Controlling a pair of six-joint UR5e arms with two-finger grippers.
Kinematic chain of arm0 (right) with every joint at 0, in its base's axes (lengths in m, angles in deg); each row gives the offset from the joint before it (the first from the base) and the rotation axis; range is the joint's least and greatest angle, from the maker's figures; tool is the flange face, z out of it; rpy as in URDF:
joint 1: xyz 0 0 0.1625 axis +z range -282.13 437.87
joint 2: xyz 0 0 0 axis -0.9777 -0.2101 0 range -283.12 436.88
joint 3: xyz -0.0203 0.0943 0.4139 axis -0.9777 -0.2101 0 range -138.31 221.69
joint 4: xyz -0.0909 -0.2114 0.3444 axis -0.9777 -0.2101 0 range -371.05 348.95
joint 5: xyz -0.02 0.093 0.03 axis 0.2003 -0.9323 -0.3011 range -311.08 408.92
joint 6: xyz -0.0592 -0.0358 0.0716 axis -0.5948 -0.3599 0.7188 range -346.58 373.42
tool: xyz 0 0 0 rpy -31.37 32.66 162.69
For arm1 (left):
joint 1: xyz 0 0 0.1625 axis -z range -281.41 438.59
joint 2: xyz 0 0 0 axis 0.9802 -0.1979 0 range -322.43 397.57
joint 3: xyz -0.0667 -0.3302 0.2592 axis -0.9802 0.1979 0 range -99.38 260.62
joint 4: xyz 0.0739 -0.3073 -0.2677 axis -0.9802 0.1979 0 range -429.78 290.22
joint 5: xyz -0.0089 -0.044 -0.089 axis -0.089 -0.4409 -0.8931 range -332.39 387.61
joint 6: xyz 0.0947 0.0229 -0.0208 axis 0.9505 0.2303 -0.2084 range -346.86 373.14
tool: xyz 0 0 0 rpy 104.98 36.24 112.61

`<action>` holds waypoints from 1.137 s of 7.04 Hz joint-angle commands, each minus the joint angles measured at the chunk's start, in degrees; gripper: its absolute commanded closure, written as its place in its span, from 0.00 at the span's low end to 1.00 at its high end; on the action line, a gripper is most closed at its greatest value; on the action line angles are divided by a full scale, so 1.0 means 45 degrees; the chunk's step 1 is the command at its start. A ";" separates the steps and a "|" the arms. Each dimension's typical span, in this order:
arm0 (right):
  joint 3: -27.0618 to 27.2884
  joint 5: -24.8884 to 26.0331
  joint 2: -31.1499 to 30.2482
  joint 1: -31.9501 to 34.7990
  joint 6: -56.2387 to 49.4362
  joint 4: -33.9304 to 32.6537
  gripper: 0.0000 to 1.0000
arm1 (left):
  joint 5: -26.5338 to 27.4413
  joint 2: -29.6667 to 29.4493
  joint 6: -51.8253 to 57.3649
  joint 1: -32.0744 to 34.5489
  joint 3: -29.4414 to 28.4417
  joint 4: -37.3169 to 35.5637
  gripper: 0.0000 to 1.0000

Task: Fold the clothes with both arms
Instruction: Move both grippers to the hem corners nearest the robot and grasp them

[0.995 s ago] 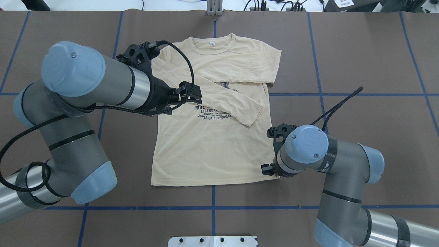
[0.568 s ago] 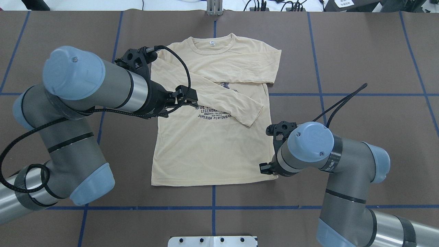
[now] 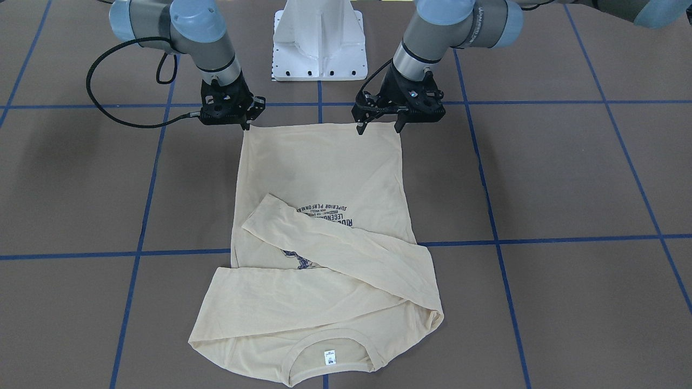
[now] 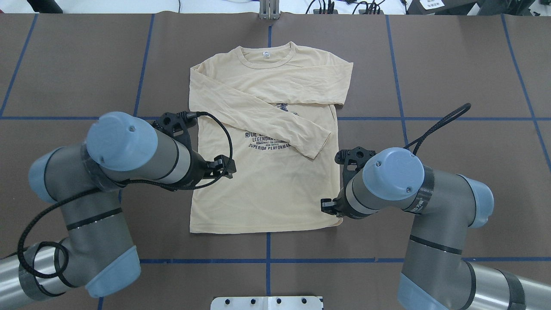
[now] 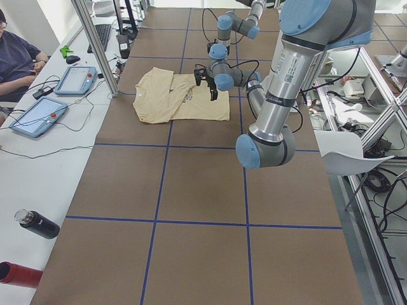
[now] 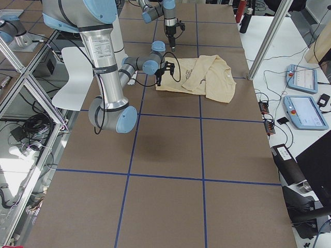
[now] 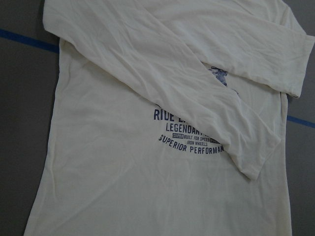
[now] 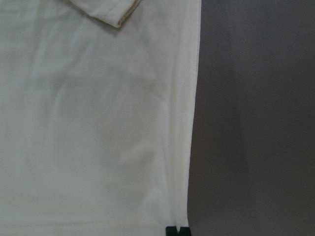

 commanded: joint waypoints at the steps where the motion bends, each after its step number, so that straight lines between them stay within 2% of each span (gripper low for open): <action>1: 0.0071 -0.0017 0.0031 -0.0001 0.0116 0.0045 1.00 | 0.0750 0.0406 -0.0150 -0.1046 -0.0003 -0.1234 0.09; 5: 0.0286 -0.0037 0.0051 0.0019 0.0116 0.0045 1.00 | 0.0751 0.0781 -0.0131 -0.1475 -0.0528 -0.1236 0.22; 8: 0.0286 -0.0037 0.0032 0.0019 0.0116 0.0045 1.00 | 0.0751 0.0722 -0.0131 -0.1712 -0.0863 -0.1196 0.39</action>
